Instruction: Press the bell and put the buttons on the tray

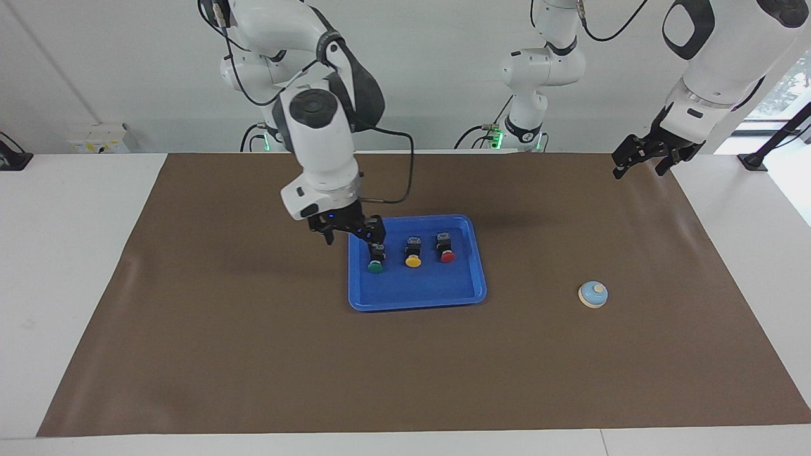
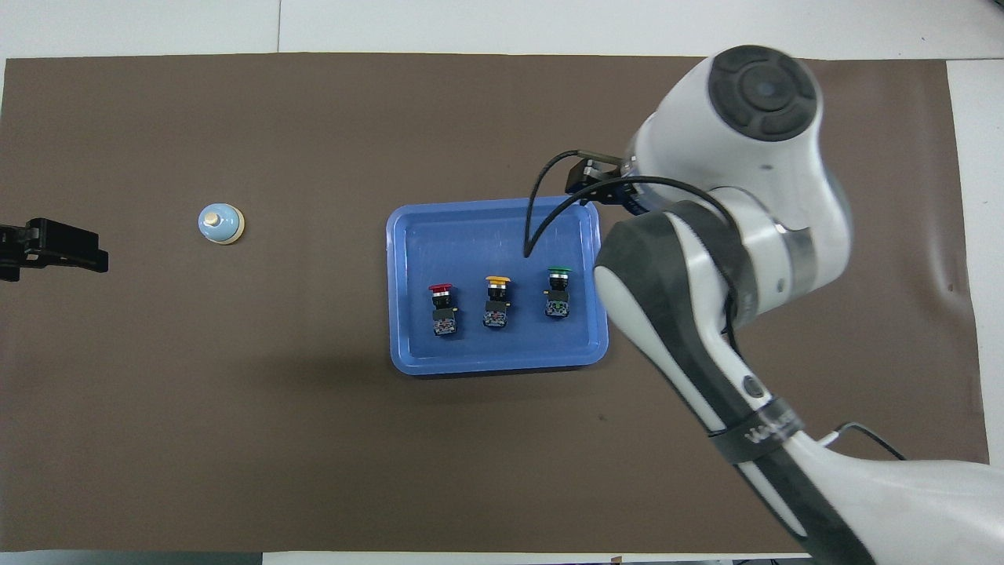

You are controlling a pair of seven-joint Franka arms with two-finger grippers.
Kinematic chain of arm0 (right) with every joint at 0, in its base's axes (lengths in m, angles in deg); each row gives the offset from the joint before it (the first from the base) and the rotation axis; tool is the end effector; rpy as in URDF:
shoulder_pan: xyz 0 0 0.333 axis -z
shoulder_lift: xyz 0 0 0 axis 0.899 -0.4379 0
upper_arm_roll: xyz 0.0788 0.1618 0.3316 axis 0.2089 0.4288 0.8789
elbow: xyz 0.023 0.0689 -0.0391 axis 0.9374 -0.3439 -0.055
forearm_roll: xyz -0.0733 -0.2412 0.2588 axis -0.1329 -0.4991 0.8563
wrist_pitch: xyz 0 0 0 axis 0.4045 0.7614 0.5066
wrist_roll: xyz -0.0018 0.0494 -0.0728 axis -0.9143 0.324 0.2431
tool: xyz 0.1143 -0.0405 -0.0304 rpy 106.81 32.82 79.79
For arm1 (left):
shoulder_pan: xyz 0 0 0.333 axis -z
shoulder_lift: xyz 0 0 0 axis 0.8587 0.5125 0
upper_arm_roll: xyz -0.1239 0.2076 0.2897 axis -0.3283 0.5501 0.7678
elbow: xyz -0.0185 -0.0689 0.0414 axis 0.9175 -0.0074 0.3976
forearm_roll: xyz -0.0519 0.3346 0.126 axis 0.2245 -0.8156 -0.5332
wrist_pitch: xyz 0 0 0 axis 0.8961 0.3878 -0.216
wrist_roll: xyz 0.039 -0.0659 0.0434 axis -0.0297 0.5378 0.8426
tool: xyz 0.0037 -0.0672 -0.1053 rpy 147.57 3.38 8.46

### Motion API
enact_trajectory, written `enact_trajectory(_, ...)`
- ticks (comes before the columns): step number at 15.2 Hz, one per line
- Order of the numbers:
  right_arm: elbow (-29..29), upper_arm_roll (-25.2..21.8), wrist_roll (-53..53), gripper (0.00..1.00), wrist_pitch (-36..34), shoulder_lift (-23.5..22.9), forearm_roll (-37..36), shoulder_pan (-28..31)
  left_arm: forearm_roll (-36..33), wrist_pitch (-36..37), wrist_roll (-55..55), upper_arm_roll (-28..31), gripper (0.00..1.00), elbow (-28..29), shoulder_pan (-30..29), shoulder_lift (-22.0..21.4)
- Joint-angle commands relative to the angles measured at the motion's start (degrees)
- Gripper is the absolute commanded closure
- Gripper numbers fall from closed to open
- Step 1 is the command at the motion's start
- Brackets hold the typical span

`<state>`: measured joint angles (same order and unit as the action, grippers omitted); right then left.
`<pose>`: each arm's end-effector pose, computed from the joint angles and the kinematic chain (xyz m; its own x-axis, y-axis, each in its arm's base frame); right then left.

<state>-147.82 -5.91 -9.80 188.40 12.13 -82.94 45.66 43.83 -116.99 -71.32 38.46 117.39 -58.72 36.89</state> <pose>0.6055 0.2116 0.5412 0.9615 -0.2737 0.0252 -0.2718 -0.9604 -0.0608 0.5006 -0.0052 0.6479 0.9987 0.0171 -0.0479 0.0179 -0.9997 0.0164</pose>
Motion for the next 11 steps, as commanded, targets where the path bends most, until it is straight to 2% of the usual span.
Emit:
enact_trajectory(1,-1.2,0.9,10.2,0.00,-4.0,3.3,-0.5,5.4,-0.2,0.6,0.3,0.1,0.00,-0.5,0.0,-0.4)
enact_trajectory(6,-1.2,0.8,27.1,0.00,-11.3,7.6,-0.8,13.9,-0.2,0.6,0.3,0.1,0.00,-0.5,0.0,-0.4)
enact_trajectory(11,-2.2,0.8,32.6,0.00,-17.6,13.1,-2.2,17.8,-0.2,0.6,0.3,0.1,0.00,-0.5,0.0,-0.4)
